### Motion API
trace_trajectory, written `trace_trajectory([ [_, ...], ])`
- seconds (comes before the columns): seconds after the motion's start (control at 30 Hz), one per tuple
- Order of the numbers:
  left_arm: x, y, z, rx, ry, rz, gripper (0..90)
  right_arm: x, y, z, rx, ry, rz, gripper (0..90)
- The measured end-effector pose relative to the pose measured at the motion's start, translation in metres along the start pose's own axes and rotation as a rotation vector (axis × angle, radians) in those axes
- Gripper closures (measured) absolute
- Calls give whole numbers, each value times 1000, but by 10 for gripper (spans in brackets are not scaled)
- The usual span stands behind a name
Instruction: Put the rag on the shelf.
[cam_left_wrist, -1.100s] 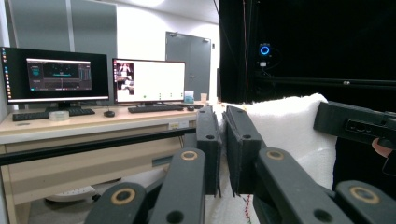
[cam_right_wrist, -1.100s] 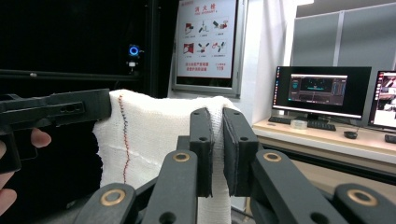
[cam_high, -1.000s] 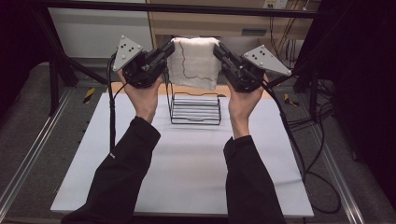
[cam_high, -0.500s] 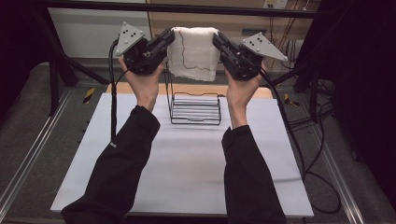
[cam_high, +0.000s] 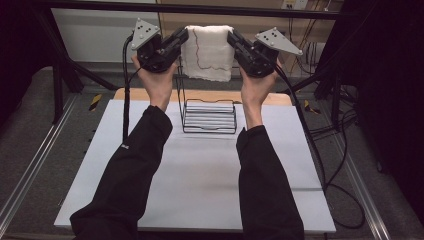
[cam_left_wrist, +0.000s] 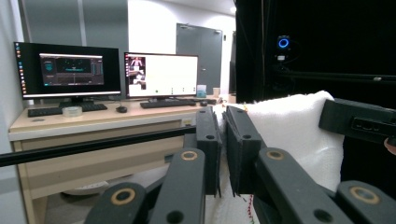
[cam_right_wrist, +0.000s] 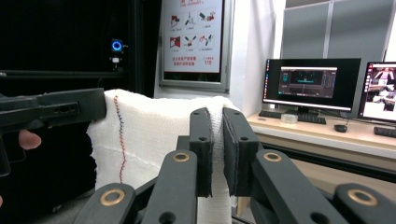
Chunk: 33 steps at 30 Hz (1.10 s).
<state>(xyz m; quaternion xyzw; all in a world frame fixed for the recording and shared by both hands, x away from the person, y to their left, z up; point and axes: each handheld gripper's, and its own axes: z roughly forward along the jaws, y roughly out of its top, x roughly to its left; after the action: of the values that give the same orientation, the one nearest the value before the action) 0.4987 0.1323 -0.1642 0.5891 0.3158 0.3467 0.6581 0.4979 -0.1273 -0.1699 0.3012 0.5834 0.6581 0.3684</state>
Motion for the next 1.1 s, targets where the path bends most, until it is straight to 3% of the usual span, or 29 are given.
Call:
trace_trajectory([
  [0.2,4,-3,6,23,8,8,842,-4,-1,8,7,-3,-1,831],
  [0.33,7,-3,11,30,15,-8,841,-8,-3,13,14,-1,7,831],
  [0.83,17,-6,28,62,26,24,841,-22,-8,33,52,4,20,828],
  [1.1,20,-18,27,80,26,24,841,-24,-19,36,70,12,33,828],
])
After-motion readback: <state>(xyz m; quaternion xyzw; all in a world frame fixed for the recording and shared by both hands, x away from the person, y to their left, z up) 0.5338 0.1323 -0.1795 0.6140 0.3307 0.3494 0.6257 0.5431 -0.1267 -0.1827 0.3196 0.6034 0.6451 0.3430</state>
